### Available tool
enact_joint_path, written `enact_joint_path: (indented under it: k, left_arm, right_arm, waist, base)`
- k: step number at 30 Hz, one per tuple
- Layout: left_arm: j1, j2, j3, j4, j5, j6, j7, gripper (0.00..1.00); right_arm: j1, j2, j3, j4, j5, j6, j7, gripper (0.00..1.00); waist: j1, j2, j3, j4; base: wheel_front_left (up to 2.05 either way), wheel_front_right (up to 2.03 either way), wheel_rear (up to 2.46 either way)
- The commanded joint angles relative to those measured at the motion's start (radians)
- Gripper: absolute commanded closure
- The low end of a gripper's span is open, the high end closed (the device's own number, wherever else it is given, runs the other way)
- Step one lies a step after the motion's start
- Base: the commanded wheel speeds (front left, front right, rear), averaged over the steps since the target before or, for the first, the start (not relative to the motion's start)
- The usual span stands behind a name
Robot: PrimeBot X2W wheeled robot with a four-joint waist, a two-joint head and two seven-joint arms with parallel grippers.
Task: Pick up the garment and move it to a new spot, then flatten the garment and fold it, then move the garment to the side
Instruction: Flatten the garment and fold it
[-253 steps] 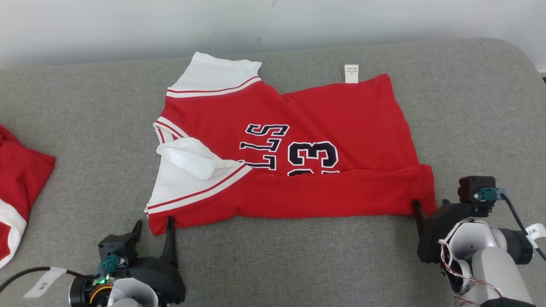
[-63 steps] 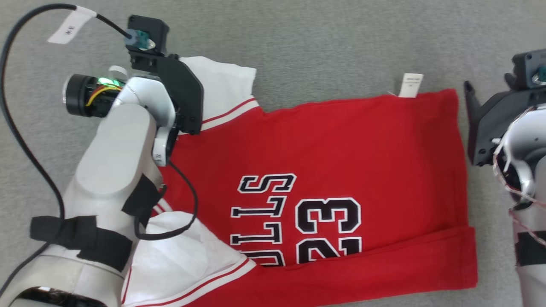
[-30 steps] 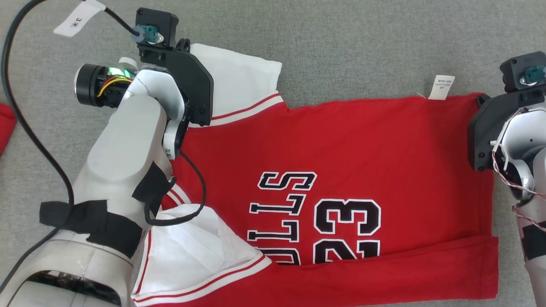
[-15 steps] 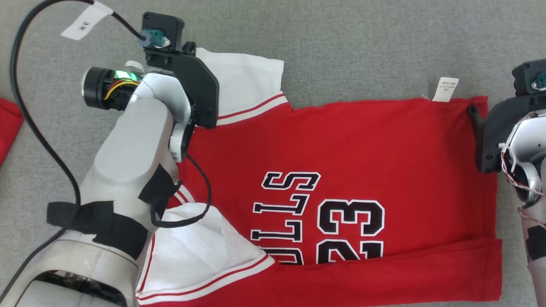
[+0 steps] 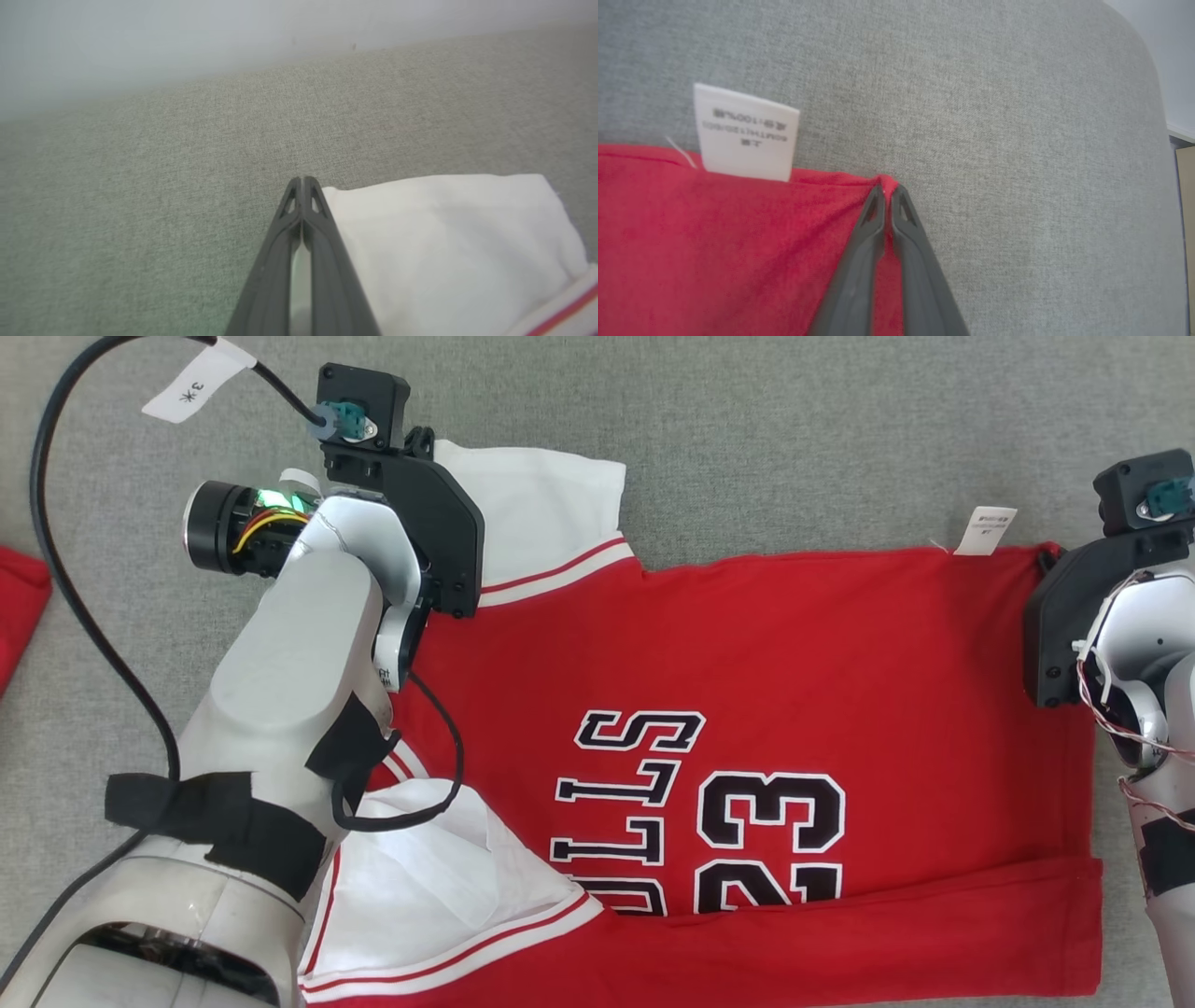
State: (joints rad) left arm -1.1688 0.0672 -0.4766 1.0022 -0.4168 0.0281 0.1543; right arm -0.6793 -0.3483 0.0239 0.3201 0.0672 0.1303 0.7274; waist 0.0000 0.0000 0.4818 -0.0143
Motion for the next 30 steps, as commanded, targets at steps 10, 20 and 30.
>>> enact_joint_path:
  k: [10,20,30]
  left_arm:
    - [0.042,0.027,0.022,-0.045,-0.030,0.000,-0.126,1.00]
    - [0.237,0.070,0.074,-0.261,-0.101,-0.005,-0.224,1.00]
    - [0.614,0.148,0.108,-0.723,-0.161,0.090,-0.169,1.00]
  right_arm:
    - [0.051,-0.015,0.008,0.005,0.031,0.001,-0.098,1.00]
    - [0.163,-0.023,-0.005,-0.040,0.054,0.001,-0.201,1.00]
    - [0.265,-0.066,0.058,-0.029,0.066,0.001,-0.272,1.00]
  waist:
    - [0.0000,0.0000,-0.057,0.007]
    - [0.0000,0.0000,-0.128,0.035]
    - [0.0000,0.0000,-0.202,0.048]
  base:
    - [0.00,0.00,0.00]
    - [0.00,0.00,0.00]
    - [0.00,0.00,0.00]
